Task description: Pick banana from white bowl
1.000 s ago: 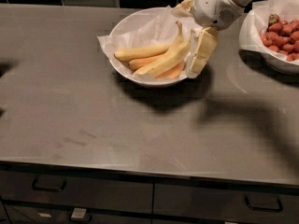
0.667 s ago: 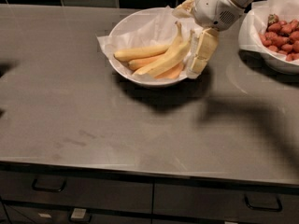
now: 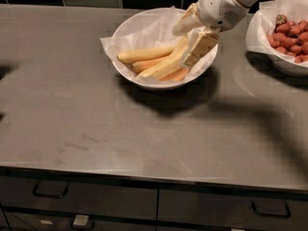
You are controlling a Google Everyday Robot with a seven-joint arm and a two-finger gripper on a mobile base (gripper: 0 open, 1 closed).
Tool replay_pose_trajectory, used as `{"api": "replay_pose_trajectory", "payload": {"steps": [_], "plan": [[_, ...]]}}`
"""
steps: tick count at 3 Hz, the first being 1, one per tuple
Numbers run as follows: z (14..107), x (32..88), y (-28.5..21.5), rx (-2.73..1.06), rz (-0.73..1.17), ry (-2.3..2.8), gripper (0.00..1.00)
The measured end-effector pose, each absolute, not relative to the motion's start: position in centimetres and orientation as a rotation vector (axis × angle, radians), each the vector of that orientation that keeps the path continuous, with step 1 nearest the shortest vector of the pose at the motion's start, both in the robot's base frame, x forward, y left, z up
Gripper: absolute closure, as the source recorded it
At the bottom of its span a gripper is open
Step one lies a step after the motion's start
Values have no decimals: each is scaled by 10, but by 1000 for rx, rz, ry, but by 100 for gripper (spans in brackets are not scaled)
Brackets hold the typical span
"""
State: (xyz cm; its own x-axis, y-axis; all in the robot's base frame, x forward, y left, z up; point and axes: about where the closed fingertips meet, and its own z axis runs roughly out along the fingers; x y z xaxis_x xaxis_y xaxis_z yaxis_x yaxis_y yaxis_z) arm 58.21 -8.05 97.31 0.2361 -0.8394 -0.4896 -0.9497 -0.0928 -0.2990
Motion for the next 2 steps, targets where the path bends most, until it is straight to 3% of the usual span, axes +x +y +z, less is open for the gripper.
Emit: {"api": "replay_pose_trajectory", "payload": {"steps": [2], "plan": [[950,615,-49,-2115,265,1456,28]]}}
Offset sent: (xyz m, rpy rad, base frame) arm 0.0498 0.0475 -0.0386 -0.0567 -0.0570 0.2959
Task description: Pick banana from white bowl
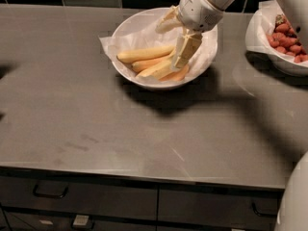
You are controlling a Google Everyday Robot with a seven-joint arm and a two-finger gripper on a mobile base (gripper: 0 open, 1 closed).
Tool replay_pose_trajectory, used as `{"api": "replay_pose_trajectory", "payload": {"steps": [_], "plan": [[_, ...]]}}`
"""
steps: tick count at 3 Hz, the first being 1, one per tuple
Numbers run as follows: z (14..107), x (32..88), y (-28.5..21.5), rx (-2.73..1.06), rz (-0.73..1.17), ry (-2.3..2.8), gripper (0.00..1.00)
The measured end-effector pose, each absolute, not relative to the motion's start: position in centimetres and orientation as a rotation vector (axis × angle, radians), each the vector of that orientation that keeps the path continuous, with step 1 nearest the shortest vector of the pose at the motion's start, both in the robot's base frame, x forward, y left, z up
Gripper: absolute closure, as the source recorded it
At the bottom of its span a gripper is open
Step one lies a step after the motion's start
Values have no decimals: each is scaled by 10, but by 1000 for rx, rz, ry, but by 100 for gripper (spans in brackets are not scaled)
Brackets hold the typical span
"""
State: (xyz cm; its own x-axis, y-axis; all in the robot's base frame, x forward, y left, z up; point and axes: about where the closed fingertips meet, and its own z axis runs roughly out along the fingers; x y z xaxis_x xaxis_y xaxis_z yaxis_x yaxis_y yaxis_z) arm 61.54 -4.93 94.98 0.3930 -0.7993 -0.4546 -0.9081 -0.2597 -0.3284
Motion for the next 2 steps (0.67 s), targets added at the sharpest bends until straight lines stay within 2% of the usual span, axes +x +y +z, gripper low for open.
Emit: {"api": "replay_pose_trajectory", "payload": {"steps": [2], "plan": [[917,624,-22,-2229,296,1316,31]]}}
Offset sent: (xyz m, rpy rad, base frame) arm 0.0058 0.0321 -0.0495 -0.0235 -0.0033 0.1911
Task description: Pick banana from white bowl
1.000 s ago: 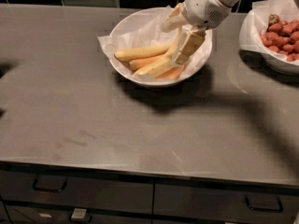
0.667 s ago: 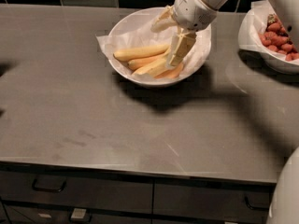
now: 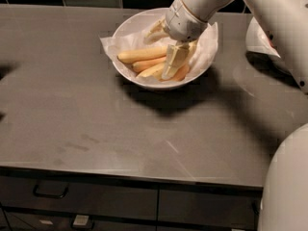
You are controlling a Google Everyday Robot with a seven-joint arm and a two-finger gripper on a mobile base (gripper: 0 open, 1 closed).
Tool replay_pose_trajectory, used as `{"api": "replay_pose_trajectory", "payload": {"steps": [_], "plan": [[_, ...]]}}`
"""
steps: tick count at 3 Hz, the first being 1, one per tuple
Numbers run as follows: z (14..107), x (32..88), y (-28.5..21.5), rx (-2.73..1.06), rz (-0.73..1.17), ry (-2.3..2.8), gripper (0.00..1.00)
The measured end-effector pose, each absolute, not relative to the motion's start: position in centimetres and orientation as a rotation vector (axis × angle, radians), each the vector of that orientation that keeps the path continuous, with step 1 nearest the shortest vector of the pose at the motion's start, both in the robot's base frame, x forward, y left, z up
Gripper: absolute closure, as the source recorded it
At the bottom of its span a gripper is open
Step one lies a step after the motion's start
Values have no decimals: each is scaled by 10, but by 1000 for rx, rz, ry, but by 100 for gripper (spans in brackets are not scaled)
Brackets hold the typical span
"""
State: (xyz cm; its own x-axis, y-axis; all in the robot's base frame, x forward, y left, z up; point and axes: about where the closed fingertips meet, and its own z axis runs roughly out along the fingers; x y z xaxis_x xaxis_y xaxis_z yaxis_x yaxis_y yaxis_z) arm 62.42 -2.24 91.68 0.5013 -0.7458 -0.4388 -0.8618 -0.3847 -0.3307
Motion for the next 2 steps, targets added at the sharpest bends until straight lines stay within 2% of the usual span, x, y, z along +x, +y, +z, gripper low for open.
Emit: {"api": "replay_pose_trajectory", "payload": {"steps": [2], "plan": [[885,619,-14,-2289,335,1278,34]]}}
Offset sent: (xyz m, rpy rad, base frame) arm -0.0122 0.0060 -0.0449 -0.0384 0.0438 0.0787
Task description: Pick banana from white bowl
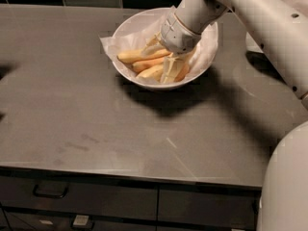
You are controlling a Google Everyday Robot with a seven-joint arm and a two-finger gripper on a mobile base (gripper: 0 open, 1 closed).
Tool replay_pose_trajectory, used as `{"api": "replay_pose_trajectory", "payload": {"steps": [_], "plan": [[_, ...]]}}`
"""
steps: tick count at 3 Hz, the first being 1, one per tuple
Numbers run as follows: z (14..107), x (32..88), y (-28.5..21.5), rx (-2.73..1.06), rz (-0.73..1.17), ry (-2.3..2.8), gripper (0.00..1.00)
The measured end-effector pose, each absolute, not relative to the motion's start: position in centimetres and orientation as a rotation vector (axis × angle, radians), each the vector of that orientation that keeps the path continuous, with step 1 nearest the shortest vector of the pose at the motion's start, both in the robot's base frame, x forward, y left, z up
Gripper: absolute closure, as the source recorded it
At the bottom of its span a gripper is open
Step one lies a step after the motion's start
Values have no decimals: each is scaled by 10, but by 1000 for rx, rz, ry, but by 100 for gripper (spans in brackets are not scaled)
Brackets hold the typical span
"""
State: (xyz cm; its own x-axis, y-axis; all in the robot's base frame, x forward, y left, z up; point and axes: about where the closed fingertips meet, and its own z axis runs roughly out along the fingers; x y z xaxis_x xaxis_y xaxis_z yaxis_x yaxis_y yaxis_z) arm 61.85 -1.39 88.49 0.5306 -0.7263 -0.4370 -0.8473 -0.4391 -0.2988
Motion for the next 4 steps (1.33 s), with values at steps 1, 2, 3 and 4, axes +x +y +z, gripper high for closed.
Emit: {"api": "replay_pose_trajectory", "payload": {"steps": [1,2,3,4], "plan": [[874,616,-9,-2308,350,1262,53],[872,615,-11,-2300,341,1275,76],[882,616,-16,-2257,311,1312,98],[917,620,-31,-2156,220,1384,100]]}}
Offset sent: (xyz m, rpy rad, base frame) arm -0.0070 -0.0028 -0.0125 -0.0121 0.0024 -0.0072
